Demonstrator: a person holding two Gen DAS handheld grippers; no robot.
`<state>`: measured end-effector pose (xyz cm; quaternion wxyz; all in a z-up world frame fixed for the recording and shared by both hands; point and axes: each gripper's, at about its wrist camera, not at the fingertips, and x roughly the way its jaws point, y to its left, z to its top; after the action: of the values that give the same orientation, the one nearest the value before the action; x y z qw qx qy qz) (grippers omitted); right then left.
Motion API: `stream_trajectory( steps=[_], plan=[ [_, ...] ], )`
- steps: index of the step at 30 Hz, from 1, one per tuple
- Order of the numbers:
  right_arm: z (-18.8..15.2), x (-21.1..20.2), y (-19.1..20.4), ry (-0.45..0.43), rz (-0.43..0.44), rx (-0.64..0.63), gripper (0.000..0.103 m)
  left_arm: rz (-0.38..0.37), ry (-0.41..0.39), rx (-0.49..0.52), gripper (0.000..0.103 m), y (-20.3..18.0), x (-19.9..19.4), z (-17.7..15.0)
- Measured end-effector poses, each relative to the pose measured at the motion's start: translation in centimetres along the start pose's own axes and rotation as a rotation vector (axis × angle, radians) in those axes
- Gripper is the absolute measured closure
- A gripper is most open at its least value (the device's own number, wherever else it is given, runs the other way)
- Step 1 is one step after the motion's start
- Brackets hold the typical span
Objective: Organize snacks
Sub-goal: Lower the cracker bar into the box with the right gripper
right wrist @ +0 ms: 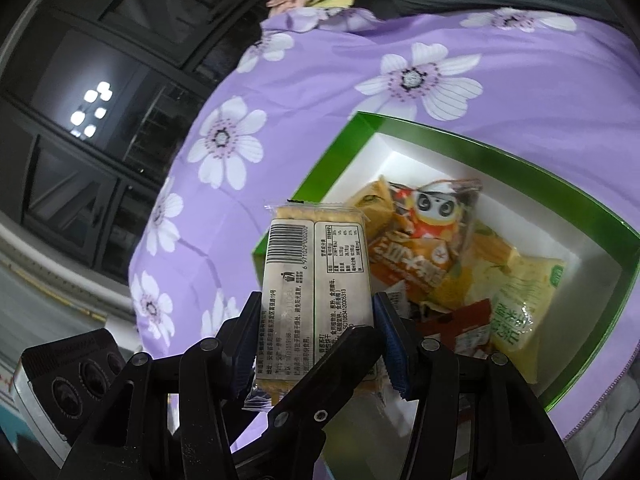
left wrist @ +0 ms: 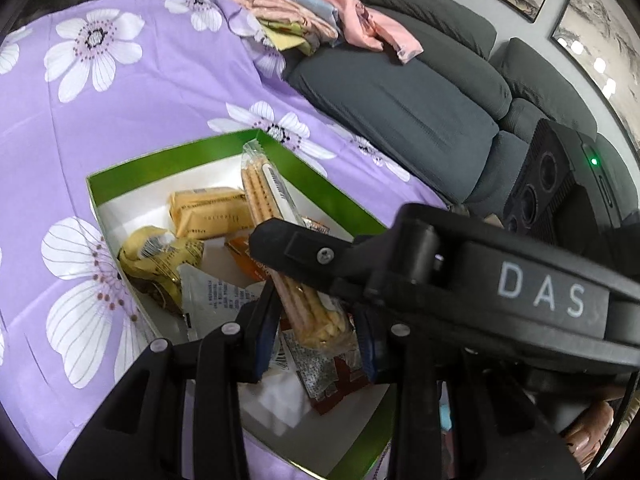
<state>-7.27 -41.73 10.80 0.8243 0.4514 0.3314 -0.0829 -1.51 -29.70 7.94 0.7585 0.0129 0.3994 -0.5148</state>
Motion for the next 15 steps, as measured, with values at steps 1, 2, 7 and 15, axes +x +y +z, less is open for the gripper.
stream_trajectory(
  steps=[1,2,7,15],
  plan=[
    [0.1,0.2,-0.3,0.005,-0.007,0.011,0.046,0.004,0.010,-0.002,0.070,0.0,0.3,0.0],
    [0.1,0.3,-0.4,0.008,-0.014,0.017,0.046,0.006,0.016,-0.003,0.070,0.0,0.4,-0.1],
    [0.3,0.6,-1.0,0.014,-0.053,0.039,0.046,-0.004,0.042,-0.021,0.070,0.2,1.3,-0.1],
    [0.3,1.2,-1.9,0.035,-0.115,0.062,0.046,0.021,0.060,-0.027,0.073,0.3,2.0,-0.2]
  ],
)
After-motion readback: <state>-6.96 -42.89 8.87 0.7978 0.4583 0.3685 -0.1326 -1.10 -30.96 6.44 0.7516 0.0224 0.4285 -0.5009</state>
